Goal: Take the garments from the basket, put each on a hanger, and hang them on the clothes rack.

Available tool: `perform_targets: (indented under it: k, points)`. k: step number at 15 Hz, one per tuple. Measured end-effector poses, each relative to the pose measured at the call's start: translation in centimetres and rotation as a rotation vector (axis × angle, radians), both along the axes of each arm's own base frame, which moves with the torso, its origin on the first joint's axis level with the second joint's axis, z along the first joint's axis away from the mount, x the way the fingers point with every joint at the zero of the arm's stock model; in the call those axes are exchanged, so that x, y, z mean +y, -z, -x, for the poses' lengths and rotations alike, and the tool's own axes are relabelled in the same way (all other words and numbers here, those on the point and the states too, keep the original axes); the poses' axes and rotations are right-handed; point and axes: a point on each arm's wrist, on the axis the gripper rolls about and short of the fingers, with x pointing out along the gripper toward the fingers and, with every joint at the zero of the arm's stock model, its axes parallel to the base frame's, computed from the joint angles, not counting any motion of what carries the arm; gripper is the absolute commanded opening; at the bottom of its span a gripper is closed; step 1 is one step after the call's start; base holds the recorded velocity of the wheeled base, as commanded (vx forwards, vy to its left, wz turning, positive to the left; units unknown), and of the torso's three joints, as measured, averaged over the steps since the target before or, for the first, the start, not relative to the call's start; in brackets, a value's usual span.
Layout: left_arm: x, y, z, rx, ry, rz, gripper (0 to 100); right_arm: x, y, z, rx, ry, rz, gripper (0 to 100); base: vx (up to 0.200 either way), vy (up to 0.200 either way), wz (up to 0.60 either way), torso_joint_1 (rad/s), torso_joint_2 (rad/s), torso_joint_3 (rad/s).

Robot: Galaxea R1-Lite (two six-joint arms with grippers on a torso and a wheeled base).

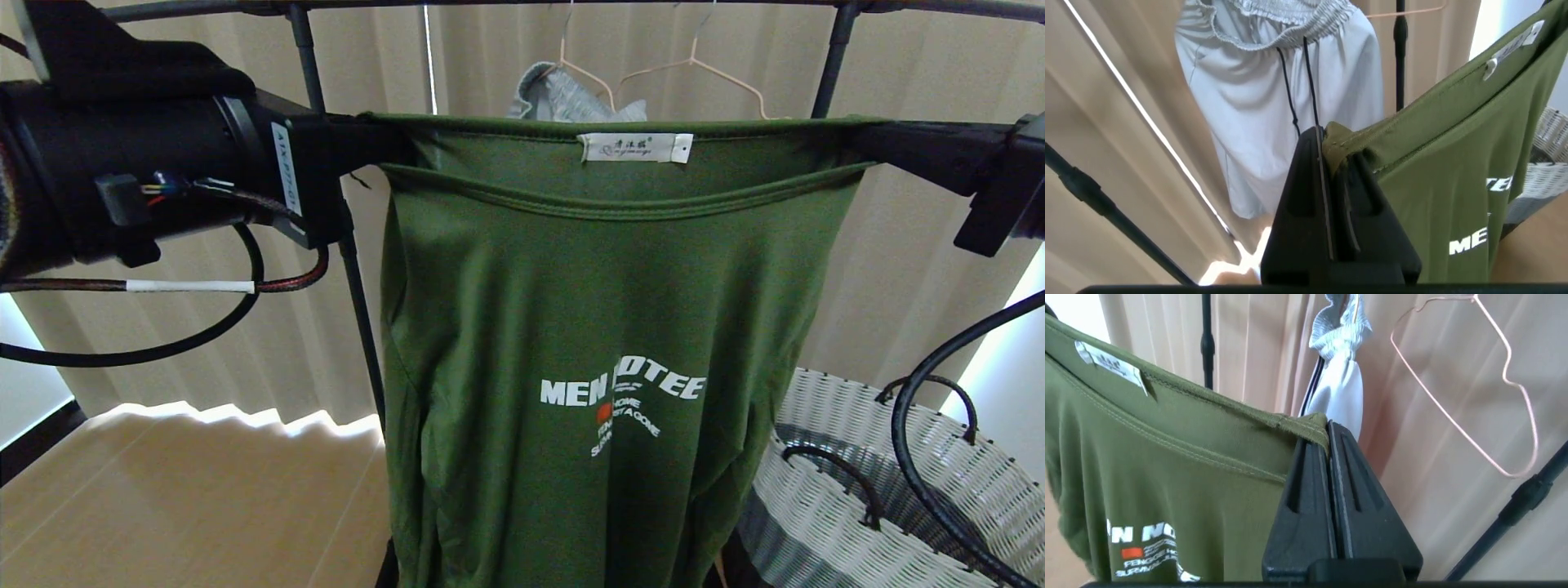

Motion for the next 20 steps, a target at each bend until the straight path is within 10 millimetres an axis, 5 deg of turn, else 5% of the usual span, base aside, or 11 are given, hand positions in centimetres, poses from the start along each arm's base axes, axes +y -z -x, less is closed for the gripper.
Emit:
perform_targets:
  k: [9,10,15,20]
  points:
    - [0.0,0.2,-0.1,0.009,-0.002,-0.005,0,0.0,0.3,0.0,0.016,-0.003,0.008,0,0.0,0.0,0.0,0.0,0.0,0.0]
    - [0.0,0.3,-0.1,0.012,-0.003,-0.007,0,0.0,0.4,0.0,0.021,-0.003,0.01,100,0.0,0.0,0.0,0.0,0.0,0.0]
    - [0.2,0.6,-0.2,0.021,-0.016,-0.013,0,-0.1,1.0,0.2,0.031,-0.001,0.015,100,0.0,0.0,0.0,0.0,0.0,0.0]
    - [1.1,1.3,-1.6,0.034,-0.227,-0.044,0,-0.4,1.2,0.9,0.028,-0.004,0.012,100,0.0,0.0,0.0,0.0,0.0,0.0]
